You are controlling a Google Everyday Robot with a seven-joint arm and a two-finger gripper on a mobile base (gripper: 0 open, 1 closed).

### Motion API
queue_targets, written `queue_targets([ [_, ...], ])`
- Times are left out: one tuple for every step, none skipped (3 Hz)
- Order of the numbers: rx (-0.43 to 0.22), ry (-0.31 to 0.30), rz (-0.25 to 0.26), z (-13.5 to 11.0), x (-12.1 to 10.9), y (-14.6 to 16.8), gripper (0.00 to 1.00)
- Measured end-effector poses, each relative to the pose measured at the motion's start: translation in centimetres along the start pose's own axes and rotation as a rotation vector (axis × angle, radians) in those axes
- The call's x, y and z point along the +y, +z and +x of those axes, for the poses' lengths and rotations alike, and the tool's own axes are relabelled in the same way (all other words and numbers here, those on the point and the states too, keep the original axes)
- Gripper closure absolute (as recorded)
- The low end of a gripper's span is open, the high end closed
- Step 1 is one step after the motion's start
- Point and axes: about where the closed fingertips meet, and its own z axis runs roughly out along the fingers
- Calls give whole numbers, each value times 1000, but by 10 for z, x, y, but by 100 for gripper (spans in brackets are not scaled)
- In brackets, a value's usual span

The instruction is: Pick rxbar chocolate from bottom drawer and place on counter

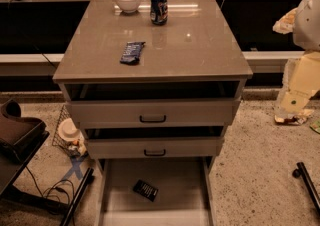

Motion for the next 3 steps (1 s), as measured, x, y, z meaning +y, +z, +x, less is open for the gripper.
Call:
queue_targets([
  [-2,1,5,0,-1,-1,0],
  [-109,42,56,2,-12,15,0],
  [-237,73,17,17,14,77,0],
])
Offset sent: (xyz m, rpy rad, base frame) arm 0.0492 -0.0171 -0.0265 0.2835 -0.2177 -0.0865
